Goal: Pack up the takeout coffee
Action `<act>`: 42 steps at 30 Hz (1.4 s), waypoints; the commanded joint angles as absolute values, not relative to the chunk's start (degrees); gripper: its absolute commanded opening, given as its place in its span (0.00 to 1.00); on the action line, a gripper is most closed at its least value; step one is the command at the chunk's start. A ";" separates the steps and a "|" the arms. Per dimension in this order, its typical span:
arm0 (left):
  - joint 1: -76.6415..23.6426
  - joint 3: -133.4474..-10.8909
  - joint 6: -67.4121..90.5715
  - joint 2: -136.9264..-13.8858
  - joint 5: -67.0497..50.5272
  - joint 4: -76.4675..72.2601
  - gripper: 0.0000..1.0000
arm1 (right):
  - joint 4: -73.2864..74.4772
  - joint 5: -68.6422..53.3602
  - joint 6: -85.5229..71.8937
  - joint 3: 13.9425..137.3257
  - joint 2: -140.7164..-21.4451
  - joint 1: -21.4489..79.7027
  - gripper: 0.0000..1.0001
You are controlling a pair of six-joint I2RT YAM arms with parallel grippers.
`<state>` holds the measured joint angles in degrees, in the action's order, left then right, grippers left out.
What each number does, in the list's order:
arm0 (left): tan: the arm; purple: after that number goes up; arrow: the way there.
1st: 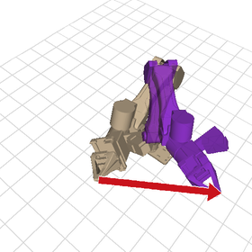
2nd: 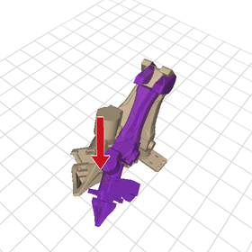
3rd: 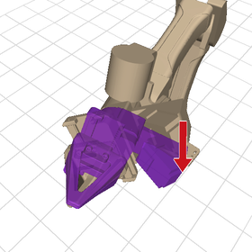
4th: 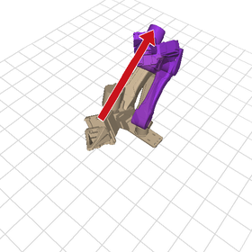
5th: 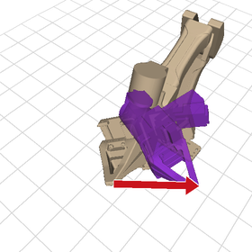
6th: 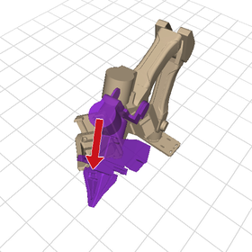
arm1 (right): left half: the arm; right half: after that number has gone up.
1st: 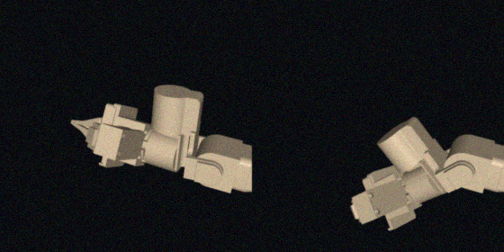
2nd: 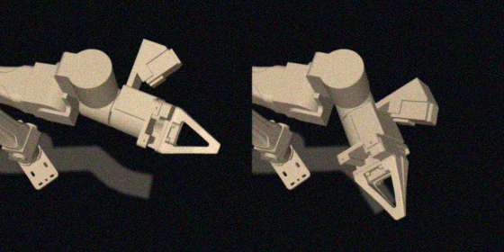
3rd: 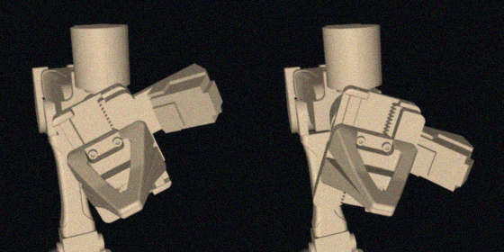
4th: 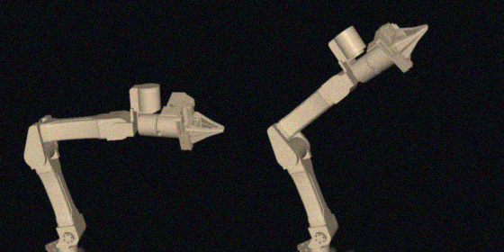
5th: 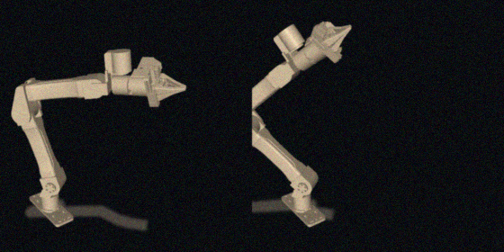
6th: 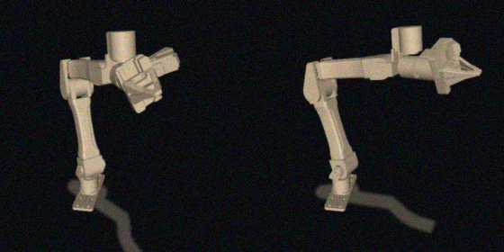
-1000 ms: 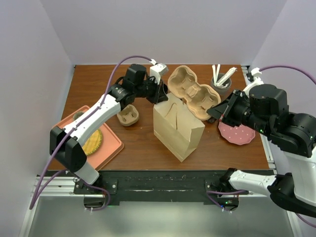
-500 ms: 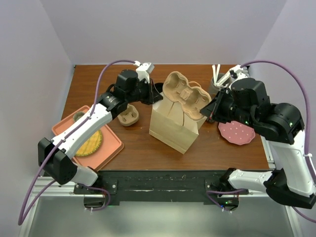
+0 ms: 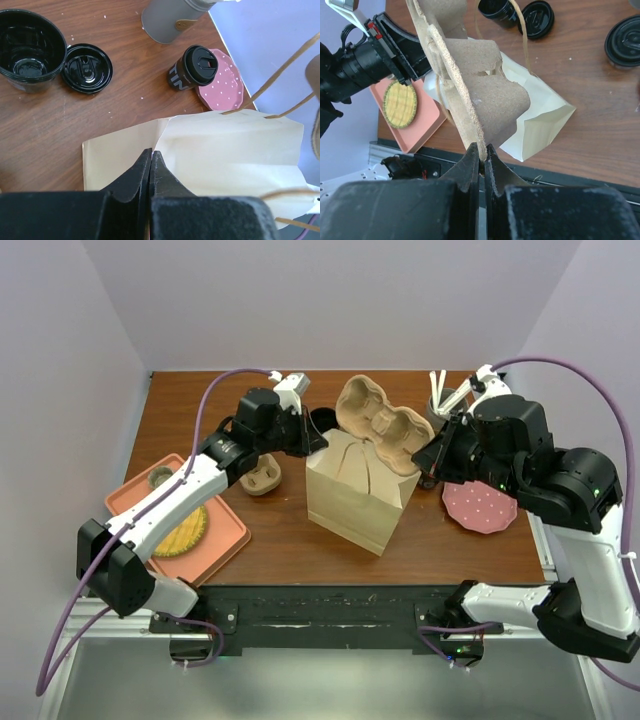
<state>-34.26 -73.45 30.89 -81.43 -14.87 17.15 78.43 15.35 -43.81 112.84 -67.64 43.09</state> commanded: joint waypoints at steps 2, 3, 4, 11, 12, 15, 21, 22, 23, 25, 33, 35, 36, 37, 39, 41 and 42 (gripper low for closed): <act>-34.28 -73.39 30.85 -79.10 -15.03 14.24 0.00 | 80.51 16.79 -39.56 114.35 -67.68 43.15 0.00; -34.28 -73.48 30.85 -79.10 -14.94 14.24 0.00 | 80.42 16.87 -39.20 113.91 -67.68 43.15 0.00; -34.28 -73.48 30.94 -79.19 -14.94 14.24 0.00 | 80.33 16.87 -38.94 112.95 -67.59 43.15 0.00; -34.19 -73.56 31.55 -78.66 -14.85 13.71 0.00 | 77.17 18.20 -36.39 104.07 -63.20 43.24 0.00; -34.28 -73.74 31.90 -78.66 -14.94 13.80 0.00 | 76.56 17.85 -36.30 103.45 -62.76 43.16 0.00; -34.19 -74.00 33.21 -79.01 -14.68 14.50 0.00 | 75.33 13.81 -36.12 103.53 -62.93 43.16 0.00; -34.37 -73.39 34.80 -78.84 -13.62 14.50 0.00 | 76.37 4.49 -39.63 106.44 -64.69 43.24 0.00; -34.37 -73.30 34.89 -78.84 -13.28 14.68 0.00 | 77.16 3.87 -40.16 106.26 -64.95 43.24 0.00; -34.28 -73.30 34.98 -78.84 -13.01 14.76 0.00 | 77.78 3.26 -41.04 106.09 -65.30 43.24 0.00; -34.37 -73.30 35.33 -78.84 -12.66 14.85 0.00 | 79.62 0.89 -41.66 105.12 -65.48 43.24 0.00; -34.36 -75.14 36.21 -79.10 -12.83 15.47 0.00 | 82.88 -1.40 -44.82 103.01 -65.57 43.24 0.00; -34.37 -75.67 36.47 -79.01 -13.45 15.73 0.00 | 82.88 -1.32 -46.40 100.73 -65.22 43.24 0.00; -34.37 -76.11 36.56 -79.10 -13.62 16.08 0.00 | 82.88 -1.14 -47.02 100.03 -64.78 43.24 0.00; -34.37 -76.29 36.74 -78.75 -13.71 16.43 0.00 | 82.97 -0.88 -47.63 98.54 -64.51 43.24 0.00; -34.37 -76.20 37.00 -78.40 -13.71 16.87 0.00 | 82.88 -0.62 -48.51 96.78 -64.07 43.15 0.00; -34.36 -75.59 37.18 -77.70 -13.71 16.96 0.00 | 82.88 -0.61 -49.13 95.89 -63.99 43.24 0.00; -34.28 -75.41 37.18 -77.26 -13.97 16.96 0.00 | 82.79 -0.62 -49.04 95.63 -64.16 43.24 0.00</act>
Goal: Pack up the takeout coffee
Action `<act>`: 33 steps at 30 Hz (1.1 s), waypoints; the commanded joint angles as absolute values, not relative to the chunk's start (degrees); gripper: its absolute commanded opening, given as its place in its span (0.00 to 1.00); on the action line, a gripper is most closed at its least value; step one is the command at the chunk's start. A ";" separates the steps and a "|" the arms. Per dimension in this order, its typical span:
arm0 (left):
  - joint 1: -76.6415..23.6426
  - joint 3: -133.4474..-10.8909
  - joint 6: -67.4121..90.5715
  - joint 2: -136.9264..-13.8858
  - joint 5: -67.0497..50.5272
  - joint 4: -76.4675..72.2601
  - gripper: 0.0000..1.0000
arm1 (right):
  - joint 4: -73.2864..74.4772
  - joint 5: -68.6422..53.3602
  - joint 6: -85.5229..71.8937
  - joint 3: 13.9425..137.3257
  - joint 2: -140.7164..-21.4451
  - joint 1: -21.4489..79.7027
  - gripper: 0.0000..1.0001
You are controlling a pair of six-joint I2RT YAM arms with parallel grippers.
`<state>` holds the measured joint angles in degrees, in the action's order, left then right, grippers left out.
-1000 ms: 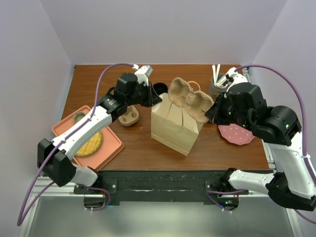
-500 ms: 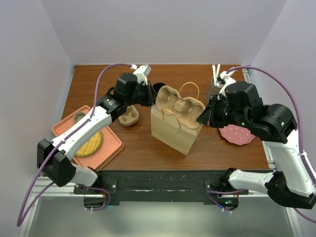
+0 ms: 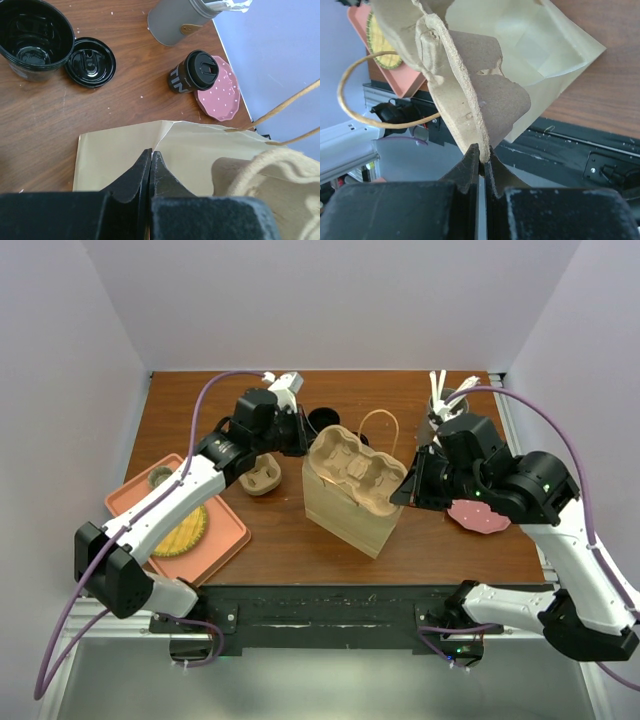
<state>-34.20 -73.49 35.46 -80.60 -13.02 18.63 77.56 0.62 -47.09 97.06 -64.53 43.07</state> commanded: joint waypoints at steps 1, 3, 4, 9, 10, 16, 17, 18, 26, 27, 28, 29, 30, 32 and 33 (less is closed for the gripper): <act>-34.36 -75.15 37.26 -77.17 -14.06 16.79 0.00 | 82.79 -0.53 -49.13 95.63 -64.42 43.24 0.00; -34.37 -74.53 37.18 -76.64 -14.24 16.79 0.00 | 82.79 -0.44 -49.13 96.06 -64.86 43.24 0.00; -34.37 -74.53 37.00 -76.55 -14.24 16.96 0.06 | 82.79 -0.53 -49.22 96.15 -65.12 43.16 0.00; -34.28 -76.28 33.76 -75.76 -10.39 19.24 0.26 | 82.79 -1.05 -49.48 95.19 -65.30 43.24 0.00; -34.10 -77.07 33.05 -75.85 -9.15 20.12 0.28 | 82.79 -1.05 -49.74 95.01 -65.30 43.16 0.00; -33.05 -83.67 29.27 -77.78 -6.06 24.78 0.38 | 82.88 -1.40 -49.49 95.36 -65.92 43.16 0.00; -33.05 -84.37 29.09 -78.04 -5.89 25.92 0.38 | 82.79 -1.49 -49.40 95.62 -66.35 43.24 0.00; -33.05 -84.64 29.09 -78.22 -5.71 26.45 0.39 | 82.79 -1.67 -49.31 95.80 -66.62 43.24 0.00; -32.96 -86.22 26.64 -77.52 -2.03 30.84 0.42 | 82.79 -2.46 -48.52 99.66 -69.26 43.15 0.00; -32.96 -86.57 26.20 -77.87 -1.50 31.46 0.42 | 82.79 -2.29 -48.25 100.36 -69.69 43.15 0.00; -33.05 -86.57 25.76 -78.05 -1.49 32.25 0.42 | 82.79 -2.20 -47.99 100.98 -70.22 43.24 0.00; -33.05 -86.40 25.40 -77.96 -1.41 33.30 0.42 | 82.62 -2.20 -48.08 101.68 -70.57 43.16 0.00; -33.05 -86.05 25.31 -77.78 -1.58 33.31 0.42 | 82.62 -2.20 -48.08 102.82 -70.75 43.15 0.00; -32.96 -84.39 25.14 -77.17 -2.37 32.27 0.42 | 82.71 -2.55 -47.99 103.79 -71.98 43.15 0.00; -33.05 -83.77 25.14 -76.47 -3.24 31.73 0.42 | 82.71 -2.98 -47.99 104.23 -72.24 43.07 0.00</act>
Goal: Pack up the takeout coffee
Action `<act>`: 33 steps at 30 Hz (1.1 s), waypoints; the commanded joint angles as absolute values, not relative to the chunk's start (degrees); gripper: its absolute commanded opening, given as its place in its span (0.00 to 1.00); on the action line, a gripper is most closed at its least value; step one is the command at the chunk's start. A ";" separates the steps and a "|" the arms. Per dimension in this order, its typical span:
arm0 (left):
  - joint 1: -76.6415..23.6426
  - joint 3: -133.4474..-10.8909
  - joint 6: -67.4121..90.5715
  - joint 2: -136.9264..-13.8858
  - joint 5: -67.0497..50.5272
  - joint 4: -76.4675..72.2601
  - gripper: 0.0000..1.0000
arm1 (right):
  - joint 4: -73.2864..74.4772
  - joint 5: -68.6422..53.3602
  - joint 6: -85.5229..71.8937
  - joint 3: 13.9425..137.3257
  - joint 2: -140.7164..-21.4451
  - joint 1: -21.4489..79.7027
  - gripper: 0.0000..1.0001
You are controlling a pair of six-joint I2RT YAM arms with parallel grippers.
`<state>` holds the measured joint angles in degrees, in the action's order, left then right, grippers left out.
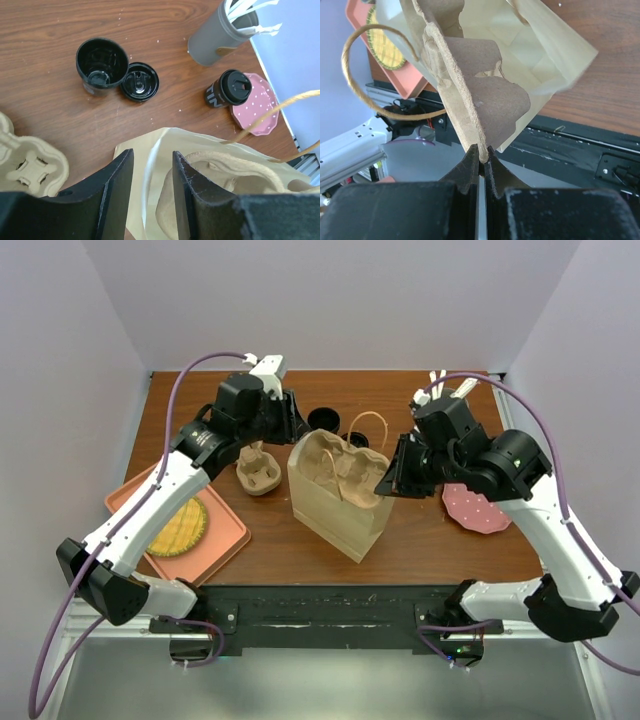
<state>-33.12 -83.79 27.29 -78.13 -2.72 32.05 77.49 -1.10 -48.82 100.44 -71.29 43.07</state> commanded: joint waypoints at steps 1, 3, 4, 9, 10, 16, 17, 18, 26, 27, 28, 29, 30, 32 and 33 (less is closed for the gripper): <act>-33.05 -83.24 25.22 -76.29 -3.69 31.21 0.42 | 82.71 -3.16 -48.34 104.24 -72.51 43.07 0.00; -33.05 -82.62 25.05 -76.20 -4.48 30.50 0.42 | 82.71 -3.34 -48.69 104.15 -72.86 43.15 0.00; -33.05 -82.62 24.53 -76.38 -4.48 30.59 0.42 | 82.71 -3.51 -49.13 104.06 -72.95 43.15 0.00; -33.05 -83.32 22.68 -77.60 -4.04 31.90 0.41 | 82.79 -4.74 -51.15 102.13 -72.78 43.15 0.00; -33.05 -83.49 22.59 -77.78 -3.96 32.08 0.41 | 82.71 -5.01 -52.02 101.87 -72.77 43.15 0.00; -32.96 -81.75 23.02 -77.17 -5.18 31.73 0.40 | 82.00 -5.71 -55.98 99.93 -71.55 43.15 0.02; -33.05 -81.30 23.20 -76.99 -5.71 31.21 0.39 | 81.48 -5.80 -56.60 98.97 -71.28 43.15 0.02; -33.05 -80.86 23.38 -76.73 -6.15 30.85 0.39 | 81.04 -6.32 -57.21 98.36 -70.93 43.15 0.02; -33.05 -78.14 23.91 -75.68 -8.08 30.06 0.34 | 77.96 -7.82 -61.87 95.27 -68.91 43.07 0.04; -33.05 -77.96 24.08 -75.59 -8.70 29.88 0.27 | 77.96 -7.91 -62.14 95.27 -69.08 43.07 0.06; -33.13 -77.18 24.26 -75.50 -9.22 29.62 0.22 | 78.05 -8.00 -62.49 95.27 -69.08 42.98 0.06; -33.05 -76.82 24.52 -75.06 -9.58 28.92 0.18 | 77.96 -8.00 -62.66 95.19 -69.26 42.98 0.06; -33.05 -76.38 24.78 -74.88 -10.28 28.48 0.09 | 77.87 -8.09 -62.84 95.01 -69.26 42.80 0.07; -33.13 -75.33 25.66 -74.27 -10.81 27.78 0.00 | 76.65 -8.35 -63.81 94.31 -69.08 42.63 0.06; -33.13 -75.15 25.84 -74.09 -11.42 27.60 0.00 | 76.29 -8.61 -64.16 94.13 -69.08 42.71 0.06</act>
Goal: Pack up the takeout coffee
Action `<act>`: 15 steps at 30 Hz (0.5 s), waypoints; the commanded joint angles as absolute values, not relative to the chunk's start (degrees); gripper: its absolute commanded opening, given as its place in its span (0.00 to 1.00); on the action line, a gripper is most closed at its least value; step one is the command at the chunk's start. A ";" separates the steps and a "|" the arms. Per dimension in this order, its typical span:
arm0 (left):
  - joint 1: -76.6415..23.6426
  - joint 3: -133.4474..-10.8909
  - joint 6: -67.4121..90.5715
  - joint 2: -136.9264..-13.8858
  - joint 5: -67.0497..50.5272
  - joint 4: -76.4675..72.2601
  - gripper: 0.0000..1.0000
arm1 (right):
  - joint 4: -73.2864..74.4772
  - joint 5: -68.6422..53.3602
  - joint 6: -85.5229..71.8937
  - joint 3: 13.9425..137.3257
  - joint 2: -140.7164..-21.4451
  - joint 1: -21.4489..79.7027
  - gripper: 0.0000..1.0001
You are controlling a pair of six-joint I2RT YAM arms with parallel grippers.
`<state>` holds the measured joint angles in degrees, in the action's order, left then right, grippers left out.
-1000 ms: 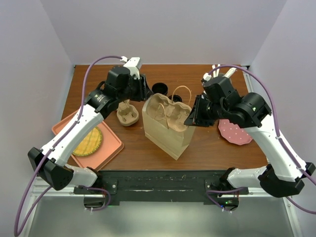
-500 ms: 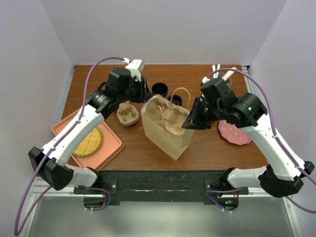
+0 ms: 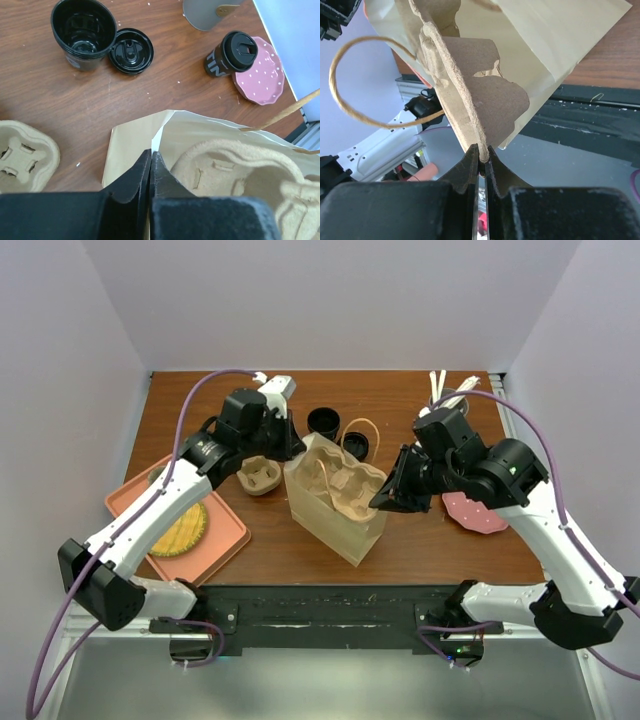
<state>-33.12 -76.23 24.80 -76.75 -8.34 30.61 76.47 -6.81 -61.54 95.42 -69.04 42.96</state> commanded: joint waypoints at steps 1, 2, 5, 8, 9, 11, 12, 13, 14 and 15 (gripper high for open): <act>-33.13 -74.89 26.27 -74.00 -11.60 27.51 0.00 | 76.03 -8.96 -64.60 93.96 -69.08 42.63 0.06; -33.13 -74.71 26.54 -73.92 -11.78 27.60 0.00 | 75.33 -9.31 -64.77 93.87 -69.08 42.54 0.05; -33.13 -74.44 27.59 -73.65 -12.04 28.03 0.00 | 74.45 -10.19 -65.74 93.52 -69.26 42.45 0.03; -33.13 -74.36 28.12 -73.56 -12.48 27.95 0.00 | 73.05 -10.72 -66.53 92.21 -69.08 42.36 0.03; -33.13 -74.36 28.12 -73.56 -12.65 27.95 0.00 | 72.60 -11.24 -67.06 91.76 -68.82 42.36 0.03; -33.13 -74.36 28.21 -73.56 -13.01 28.21 0.00 | 71.11 -11.51 -68.20 90.62 -68.20 42.36 0.03; -33.05 -74.36 28.21 -73.48 -13.36 28.21 0.00 | 70.84 -11.51 -68.73 90.44 -68.20 42.36 0.03; -33.05 -74.27 28.30 -73.56 -13.53 28.21 0.00 | 70.58 -11.43 -68.82 90.53 -68.38 42.36 0.03; -33.13 -74.27 28.39 -73.39 -13.71 28.21 0.00 | 70.49 -11.51 -68.91 90.53 -68.47 42.36 0.03; -33.05 -74.18 28.48 -73.39 -13.97 28.21 0.00 | 70.49 -11.51 -69.17 90.61 -68.47 42.36 0.03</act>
<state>-33.12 -74.70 27.35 -75.24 -11.20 29.93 73.21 -9.91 -66.89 90.85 -68.95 42.52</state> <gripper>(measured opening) 0.016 0.054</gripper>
